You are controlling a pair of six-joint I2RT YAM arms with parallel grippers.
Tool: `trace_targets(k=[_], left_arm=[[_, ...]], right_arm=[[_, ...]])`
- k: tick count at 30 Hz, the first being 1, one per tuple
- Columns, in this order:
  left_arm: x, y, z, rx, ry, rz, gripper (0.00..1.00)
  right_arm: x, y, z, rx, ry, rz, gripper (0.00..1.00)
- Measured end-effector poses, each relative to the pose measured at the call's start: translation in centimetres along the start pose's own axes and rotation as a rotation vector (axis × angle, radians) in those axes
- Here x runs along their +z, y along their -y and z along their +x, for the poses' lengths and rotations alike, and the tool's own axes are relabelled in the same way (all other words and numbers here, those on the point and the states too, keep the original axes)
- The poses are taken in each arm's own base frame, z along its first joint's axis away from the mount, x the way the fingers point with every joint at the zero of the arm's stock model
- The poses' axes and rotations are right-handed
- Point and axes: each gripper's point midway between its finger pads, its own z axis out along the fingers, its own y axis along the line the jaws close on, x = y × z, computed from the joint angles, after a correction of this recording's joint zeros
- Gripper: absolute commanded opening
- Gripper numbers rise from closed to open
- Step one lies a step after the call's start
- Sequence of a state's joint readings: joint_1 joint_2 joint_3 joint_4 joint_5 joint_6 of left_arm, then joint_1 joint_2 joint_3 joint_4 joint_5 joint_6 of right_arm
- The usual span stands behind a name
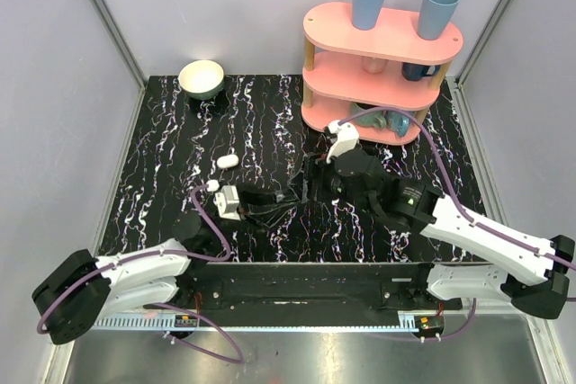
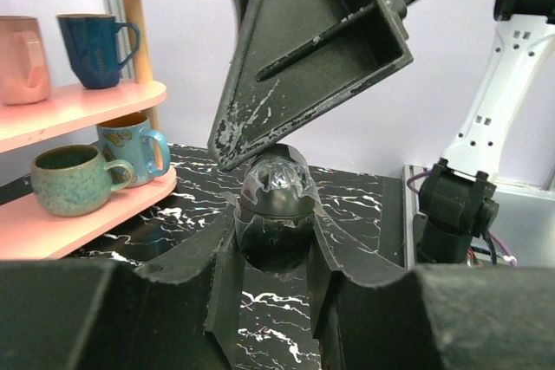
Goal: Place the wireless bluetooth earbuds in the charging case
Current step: Close the charging case with the earbuds, then place the charging case with the earbuds at the center of the board.
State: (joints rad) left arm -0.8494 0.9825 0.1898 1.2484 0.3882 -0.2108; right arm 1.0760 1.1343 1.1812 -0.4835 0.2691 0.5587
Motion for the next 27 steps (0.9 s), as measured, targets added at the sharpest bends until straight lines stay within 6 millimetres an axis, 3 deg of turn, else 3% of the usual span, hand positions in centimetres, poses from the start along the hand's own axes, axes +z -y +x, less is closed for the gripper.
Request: trace_targets(k=[5, 12, 17, 27], left_arm=[[-0.5, -1.1, -0.3, -0.024, -0.028, -0.082, 0.0], [-1.4, -4.0, 0.1, -0.152, -0.116, -0.302, 0.0], [-3.3, -5.9, 3.5, -0.28, -0.222, -0.464, 0.0], [-3.7, -5.3, 12.5, -0.635, -0.417, -0.53, 0.0]], right_arm=[[-1.2, 2.9, -1.1, 0.024, 0.093, 0.128, 0.87], [-4.2, 6.3, -3.1, 0.091, 0.247, 0.249, 0.89], [-4.4, 7.0, -3.1, 0.118, 0.269, 0.274, 0.89], [-2.9, 7.1, -1.0, 0.139, 0.21, 0.279, 0.9]])
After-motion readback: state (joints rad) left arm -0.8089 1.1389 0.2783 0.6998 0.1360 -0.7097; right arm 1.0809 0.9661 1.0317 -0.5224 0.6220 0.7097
